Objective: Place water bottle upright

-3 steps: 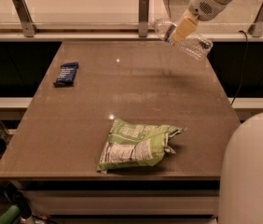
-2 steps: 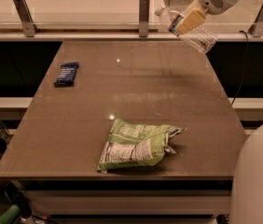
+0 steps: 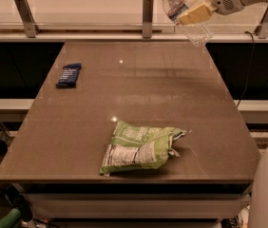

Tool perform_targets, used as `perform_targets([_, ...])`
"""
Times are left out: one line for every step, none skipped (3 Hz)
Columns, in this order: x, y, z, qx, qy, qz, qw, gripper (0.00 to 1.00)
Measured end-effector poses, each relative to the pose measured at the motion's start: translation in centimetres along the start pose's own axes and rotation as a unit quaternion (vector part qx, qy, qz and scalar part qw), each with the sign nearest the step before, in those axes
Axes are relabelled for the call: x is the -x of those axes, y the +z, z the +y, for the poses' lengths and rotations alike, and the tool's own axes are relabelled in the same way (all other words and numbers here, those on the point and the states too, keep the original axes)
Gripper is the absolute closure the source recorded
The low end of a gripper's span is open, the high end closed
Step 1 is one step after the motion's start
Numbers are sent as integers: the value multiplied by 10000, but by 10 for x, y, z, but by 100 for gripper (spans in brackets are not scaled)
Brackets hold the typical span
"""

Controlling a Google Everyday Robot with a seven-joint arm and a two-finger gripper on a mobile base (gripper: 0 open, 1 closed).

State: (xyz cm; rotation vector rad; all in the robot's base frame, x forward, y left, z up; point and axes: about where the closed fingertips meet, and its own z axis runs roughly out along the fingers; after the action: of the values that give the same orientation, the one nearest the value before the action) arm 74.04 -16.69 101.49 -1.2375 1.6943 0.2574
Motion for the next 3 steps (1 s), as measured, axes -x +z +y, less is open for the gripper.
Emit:
perform_targets([5,4,0,24,157,-589,9981,100])
perform_targets([8,6,6,37,292,-909,9954,100])
perform_targets([14,8,16,120,317,-1277,9912,100])
